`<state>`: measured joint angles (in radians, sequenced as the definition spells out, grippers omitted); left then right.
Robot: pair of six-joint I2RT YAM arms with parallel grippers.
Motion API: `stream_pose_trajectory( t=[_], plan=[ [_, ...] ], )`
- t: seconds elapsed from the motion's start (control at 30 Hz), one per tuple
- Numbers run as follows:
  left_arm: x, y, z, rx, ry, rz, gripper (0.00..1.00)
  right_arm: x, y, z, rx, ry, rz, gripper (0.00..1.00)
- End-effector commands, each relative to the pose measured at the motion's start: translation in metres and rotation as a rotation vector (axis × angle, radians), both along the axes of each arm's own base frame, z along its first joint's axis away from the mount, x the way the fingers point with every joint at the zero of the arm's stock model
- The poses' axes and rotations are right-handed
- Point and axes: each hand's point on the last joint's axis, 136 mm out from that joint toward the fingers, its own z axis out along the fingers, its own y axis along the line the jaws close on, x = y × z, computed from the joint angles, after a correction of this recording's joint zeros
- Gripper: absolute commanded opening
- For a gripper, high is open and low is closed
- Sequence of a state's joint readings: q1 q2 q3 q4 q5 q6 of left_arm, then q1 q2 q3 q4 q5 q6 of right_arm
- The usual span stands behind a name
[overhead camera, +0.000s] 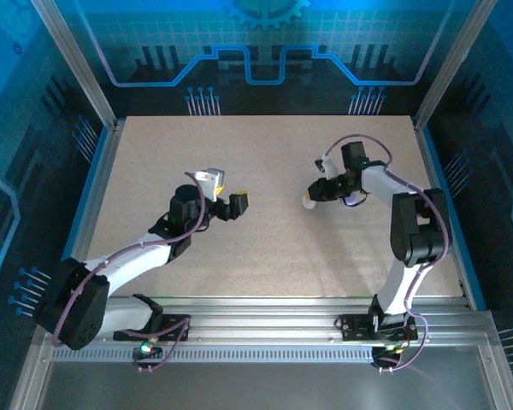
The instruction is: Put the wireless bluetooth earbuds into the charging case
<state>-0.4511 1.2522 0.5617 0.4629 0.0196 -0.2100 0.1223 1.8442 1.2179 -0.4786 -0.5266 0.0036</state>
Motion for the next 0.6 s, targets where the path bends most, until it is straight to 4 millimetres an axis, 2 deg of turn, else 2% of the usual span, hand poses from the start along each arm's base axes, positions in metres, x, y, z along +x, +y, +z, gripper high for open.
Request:
stream_pose_trajectory(
  t=[0.0, 0.27, 0.47, 0.57],
  plan=[
    [-0.003, 0.019, -0.013, 0.025, 0.066, 0.082, 0.90, 0.007, -0.014, -0.014, -0.010, 0.085, -0.069, 0.14],
    [-0.001, 0.023, -0.013, 0.035, 0.073, 0.095, 0.90, 0.021, -0.034, -0.033, -0.014, 0.158, -0.127, 0.13],
    [0.004, 0.025, -0.013, 0.046, 0.074, 0.108, 0.90, 0.026, -0.044, -0.038, -0.022, 0.179, -0.144, 0.14],
    [0.006, 0.025, -0.013, 0.050, 0.076, 0.110, 0.90, 0.028, -0.051, -0.041, -0.046, 0.190, -0.159, 0.17]
  ],
)
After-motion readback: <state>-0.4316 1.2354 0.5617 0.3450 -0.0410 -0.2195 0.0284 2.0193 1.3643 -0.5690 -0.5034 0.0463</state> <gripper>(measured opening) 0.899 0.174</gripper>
